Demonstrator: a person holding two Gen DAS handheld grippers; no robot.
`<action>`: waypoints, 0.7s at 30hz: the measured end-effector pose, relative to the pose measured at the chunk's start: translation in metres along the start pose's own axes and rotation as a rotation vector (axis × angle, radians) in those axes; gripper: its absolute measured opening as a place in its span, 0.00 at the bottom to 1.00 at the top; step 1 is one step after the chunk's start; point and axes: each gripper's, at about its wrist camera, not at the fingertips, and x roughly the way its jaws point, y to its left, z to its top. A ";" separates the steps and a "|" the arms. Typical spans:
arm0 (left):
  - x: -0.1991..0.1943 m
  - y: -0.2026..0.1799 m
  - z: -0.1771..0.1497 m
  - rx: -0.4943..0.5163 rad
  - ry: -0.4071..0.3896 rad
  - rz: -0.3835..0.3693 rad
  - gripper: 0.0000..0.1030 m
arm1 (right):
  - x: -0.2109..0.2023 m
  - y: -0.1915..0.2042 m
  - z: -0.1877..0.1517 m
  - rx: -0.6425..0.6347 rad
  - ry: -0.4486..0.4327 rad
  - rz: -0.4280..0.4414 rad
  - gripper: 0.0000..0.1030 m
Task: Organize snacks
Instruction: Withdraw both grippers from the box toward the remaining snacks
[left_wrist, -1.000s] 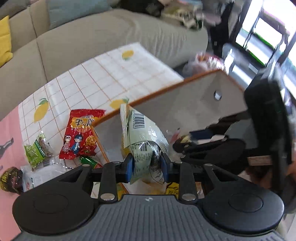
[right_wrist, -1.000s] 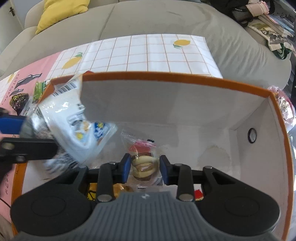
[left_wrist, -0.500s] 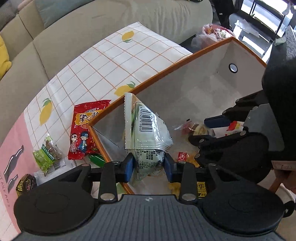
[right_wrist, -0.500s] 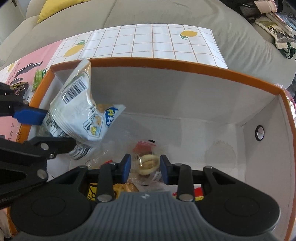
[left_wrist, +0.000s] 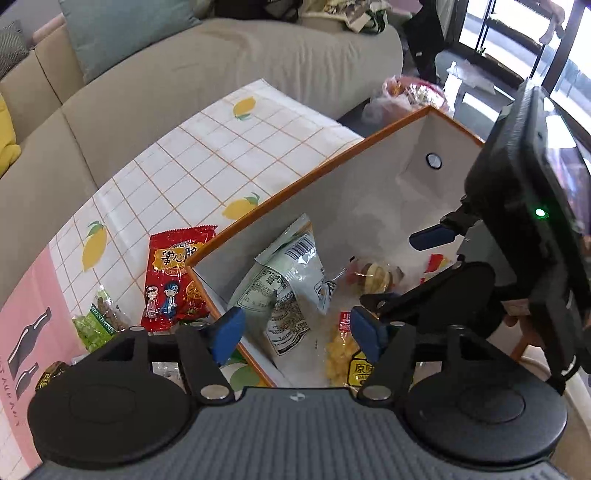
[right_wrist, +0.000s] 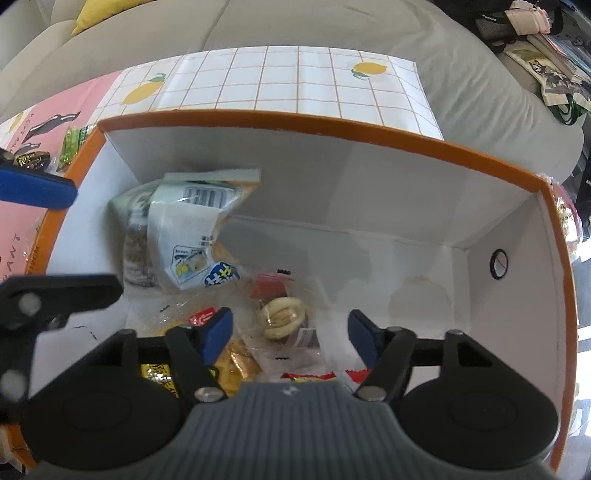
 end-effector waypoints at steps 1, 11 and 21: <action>-0.003 0.000 -0.001 0.002 -0.008 -0.004 0.75 | -0.001 0.002 0.001 -0.002 0.002 0.000 0.70; -0.046 0.015 -0.028 -0.090 -0.113 -0.052 0.75 | -0.035 0.020 -0.012 -0.028 -0.089 -0.107 0.81; -0.087 0.031 -0.075 -0.192 -0.226 -0.016 0.75 | -0.079 0.041 -0.044 0.097 -0.287 -0.181 0.85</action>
